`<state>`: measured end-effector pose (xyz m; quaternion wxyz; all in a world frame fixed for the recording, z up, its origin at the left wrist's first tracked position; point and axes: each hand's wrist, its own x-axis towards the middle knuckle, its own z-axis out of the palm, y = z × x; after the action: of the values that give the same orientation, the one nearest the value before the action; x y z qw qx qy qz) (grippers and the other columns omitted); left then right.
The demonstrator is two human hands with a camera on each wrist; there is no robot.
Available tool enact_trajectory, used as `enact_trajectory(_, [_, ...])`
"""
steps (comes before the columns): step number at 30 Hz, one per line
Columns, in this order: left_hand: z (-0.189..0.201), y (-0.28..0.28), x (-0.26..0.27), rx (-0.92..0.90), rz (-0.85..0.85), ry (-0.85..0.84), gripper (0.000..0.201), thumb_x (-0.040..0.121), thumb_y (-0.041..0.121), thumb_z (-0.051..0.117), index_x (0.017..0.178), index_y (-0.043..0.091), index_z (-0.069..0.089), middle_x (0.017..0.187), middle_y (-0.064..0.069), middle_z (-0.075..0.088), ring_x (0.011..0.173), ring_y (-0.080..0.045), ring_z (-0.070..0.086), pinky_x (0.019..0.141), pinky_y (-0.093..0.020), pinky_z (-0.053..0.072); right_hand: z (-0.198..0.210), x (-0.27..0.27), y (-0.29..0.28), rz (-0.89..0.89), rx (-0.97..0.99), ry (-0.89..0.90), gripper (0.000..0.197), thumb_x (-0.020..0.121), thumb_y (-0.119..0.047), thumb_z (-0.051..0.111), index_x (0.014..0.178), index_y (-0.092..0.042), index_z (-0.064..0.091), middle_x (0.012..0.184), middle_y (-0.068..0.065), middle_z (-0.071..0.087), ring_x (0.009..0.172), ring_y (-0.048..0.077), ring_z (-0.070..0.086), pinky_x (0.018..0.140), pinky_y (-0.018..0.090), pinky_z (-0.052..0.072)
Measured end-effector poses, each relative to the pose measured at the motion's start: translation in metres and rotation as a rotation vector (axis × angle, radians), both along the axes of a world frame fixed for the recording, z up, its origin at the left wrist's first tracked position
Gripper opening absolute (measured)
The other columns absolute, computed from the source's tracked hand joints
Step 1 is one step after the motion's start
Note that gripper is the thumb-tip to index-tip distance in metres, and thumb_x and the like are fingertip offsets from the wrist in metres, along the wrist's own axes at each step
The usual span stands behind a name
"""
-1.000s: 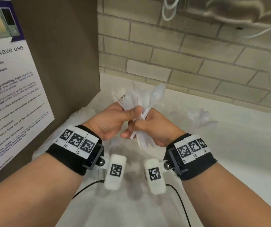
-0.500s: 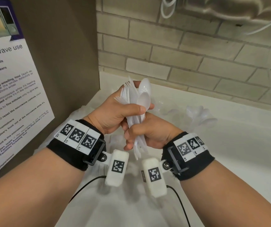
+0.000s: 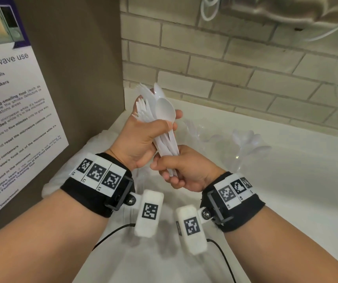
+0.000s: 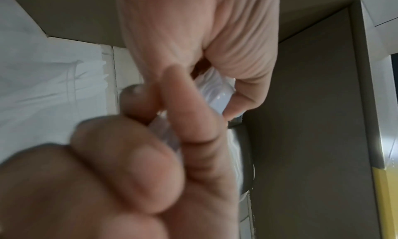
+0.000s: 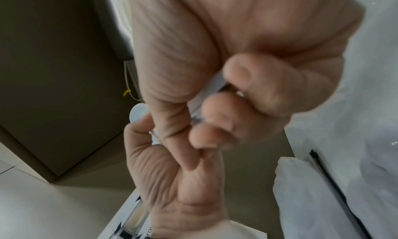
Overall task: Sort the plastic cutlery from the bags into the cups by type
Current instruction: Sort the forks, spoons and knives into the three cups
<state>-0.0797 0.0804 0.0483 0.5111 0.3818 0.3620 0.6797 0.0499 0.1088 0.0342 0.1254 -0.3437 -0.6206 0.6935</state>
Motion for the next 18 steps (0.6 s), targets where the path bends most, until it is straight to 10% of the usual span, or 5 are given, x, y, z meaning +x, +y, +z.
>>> enact_trajectory(5, [0.001, -0.005, 0.002, 0.018, -0.107, 0.162, 0.028, 0.073, 0.004, 0.057, 0.07, 0.025, 0.076, 0.074, 0.003, 0.071, 0.083, -0.018, 0.069, 0.081, -0.036, 0.056, 0.003, 0.001, 0.005, 0.026, -0.059, 0.029, 0.015, 0.088, -0.006, 0.057, 0.076, -0.01, 0.05, 0.045, 0.0, 0.037, 0.035, 0.009, 0.033, 0.039, 0.019, 0.016])
enact_trajectory(10, [0.001, -0.004, 0.003, 0.014, -0.103, 0.203, 0.024, 0.081, 0.011, 0.06, 0.098, 0.024, 0.07, 0.071, -0.002, 0.068, 0.078, -0.022, 0.07, 0.079, -0.039, 0.057, 0.001, -0.001, 0.005, 0.044, -0.027, 0.084, 0.016, 0.081, 0.0, 0.062, 0.073, -0.014, 0.058, 0.064, 0.007, 0.051, 0.048, 0.011, 0.05, 0.037, 0.019, 0.033])
enact_trajectory(14, [0.001, 0.001, -0.003, -0.004, 0.104, 0.14, 0.007, 0.094, 0.012, 0.057, 0.092, 0.013, 0.064, 0.061, 0.002, 0.06, 0.069, -0.019, 0.068, 0.078, -0.043, 0.056, 0.003, 0.01, 0.019, -0.034, 0.105, -0.054, 0.044, 0.067, -0.026, 0.079, 0.103, -0.018, 0.054, 0.097, 0.002, 0.059, 0.088, 0.017, 0.064, 0.078, 0.038, 0.053])
enact_trajectory(18, [-0.016, 0.006, -0.01, -0.09, 0.273, 0.294, 0.012, 0.092, 0.012, 0.06, 0.083, 0.004, 0.06, 0.06, -0.001, 0.057, 0.049, -0.015, 0.058, 0.052, -0.031, 0.05, 0.022, 0.016, 0.028, -0.316, 0.255, 0.068, 0.024, 0.078, -0.02, 0.077, 0.091, -0.018, 0.057, 0.083, 0.0, 0.06, 0.074, 0.018, 0.061, 0.065, 0.033, 0.048])
